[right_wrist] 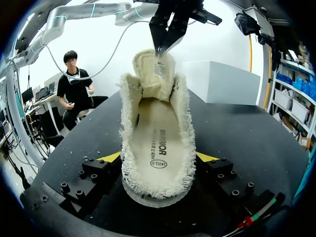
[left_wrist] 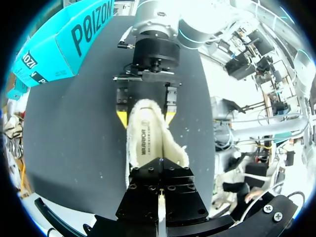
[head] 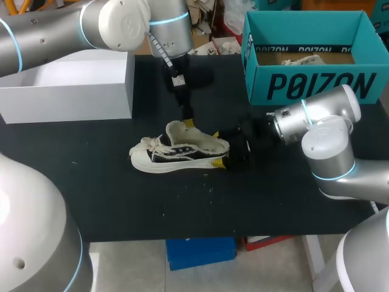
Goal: Take the shoe out of the shoebox, open the shoe tongue, remove and reinsert the insole, then place the shoe into the shoebox
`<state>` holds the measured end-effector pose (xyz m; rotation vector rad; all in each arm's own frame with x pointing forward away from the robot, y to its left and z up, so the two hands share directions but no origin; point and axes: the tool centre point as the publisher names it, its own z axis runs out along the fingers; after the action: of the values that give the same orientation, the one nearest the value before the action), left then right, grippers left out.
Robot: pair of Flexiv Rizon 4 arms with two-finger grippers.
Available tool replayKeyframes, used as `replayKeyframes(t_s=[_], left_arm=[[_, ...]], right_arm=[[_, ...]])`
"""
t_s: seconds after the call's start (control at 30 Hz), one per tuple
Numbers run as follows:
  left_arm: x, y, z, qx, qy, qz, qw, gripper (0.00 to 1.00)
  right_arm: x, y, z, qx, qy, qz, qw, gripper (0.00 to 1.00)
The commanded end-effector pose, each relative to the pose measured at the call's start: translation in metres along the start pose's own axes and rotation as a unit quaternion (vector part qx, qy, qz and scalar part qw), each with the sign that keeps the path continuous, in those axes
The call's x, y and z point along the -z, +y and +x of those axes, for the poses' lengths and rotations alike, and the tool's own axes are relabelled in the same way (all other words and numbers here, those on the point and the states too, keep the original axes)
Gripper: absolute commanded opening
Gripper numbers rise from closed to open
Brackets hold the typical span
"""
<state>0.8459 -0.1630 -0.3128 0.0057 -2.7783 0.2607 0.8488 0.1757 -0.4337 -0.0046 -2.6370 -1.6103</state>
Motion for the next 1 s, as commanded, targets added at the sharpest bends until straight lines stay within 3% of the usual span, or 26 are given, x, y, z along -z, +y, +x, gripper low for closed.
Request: replayKeyframes(t_s=[0.03,0.87,1.0], left_arm=[[-0.011,-0.006,-0.011,0.002,0.028,-0.009,1.0,0.0],[-0.019,-0.005,-0.016,-0.001,0.035,-0.012,0.999,0.0],[-0.023,-0.006,-0.019,-0.01,0.042,-0.031,0.999,0.0]], right_arm=[[-0.005,-0.004,-0.001,-0.001,0.0,0.0,1.0,0.0],[-0.005,-0.004,-0.001,-0.001,0.0,0.0,1.0,0.0],[-0.005,-0.004,-0.001,-0.001,0.0,0.0,1.0,0.0]])
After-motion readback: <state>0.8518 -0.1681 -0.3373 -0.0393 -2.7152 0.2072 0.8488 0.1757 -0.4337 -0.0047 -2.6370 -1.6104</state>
